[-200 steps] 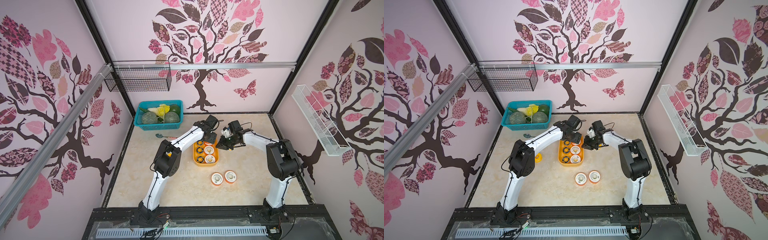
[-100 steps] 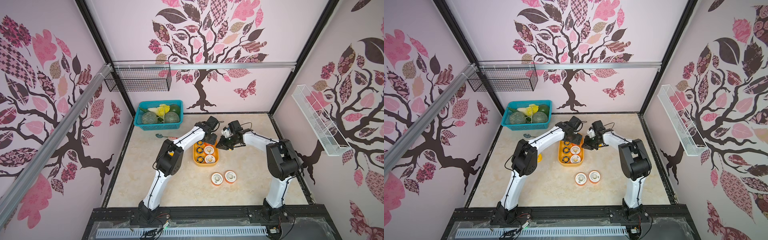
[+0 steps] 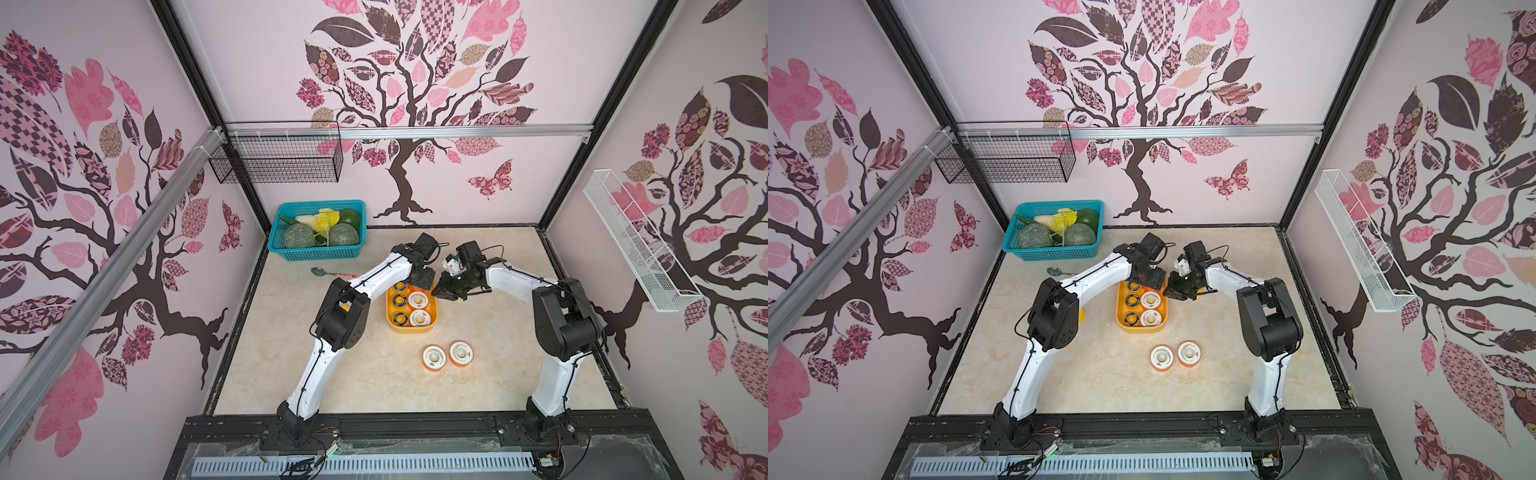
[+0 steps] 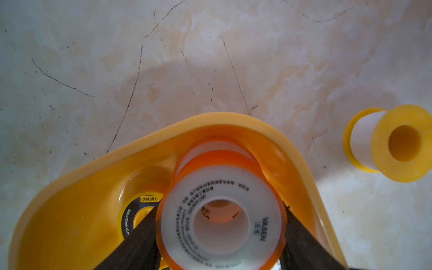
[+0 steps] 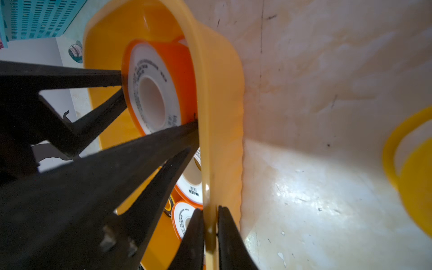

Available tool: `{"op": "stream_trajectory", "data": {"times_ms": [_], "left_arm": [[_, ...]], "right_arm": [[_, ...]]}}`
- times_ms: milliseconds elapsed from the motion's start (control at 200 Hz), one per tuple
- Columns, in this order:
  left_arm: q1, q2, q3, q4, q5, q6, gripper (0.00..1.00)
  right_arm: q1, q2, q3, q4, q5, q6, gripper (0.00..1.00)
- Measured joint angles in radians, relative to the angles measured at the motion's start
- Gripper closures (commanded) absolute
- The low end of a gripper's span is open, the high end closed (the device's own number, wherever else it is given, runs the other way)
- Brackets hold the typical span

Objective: Put the sealing tape into the storage box
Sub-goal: Place the sealing tape in the storage box.

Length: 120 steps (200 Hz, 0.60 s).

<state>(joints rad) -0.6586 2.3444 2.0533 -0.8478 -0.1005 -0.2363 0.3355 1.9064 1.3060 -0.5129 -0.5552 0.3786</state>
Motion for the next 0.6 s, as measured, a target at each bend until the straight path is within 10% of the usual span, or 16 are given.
{"op": "stream_trajectory", "data": {"times_ms": [600], "left_arm": [[0.000, 0.009, 0.026, 0.000, -0.002, -0.008, 0.18]], "right_arm": [[0.000, 0.000, 0.000, -0.011, -0.003, -0.006, 0.83]]}}
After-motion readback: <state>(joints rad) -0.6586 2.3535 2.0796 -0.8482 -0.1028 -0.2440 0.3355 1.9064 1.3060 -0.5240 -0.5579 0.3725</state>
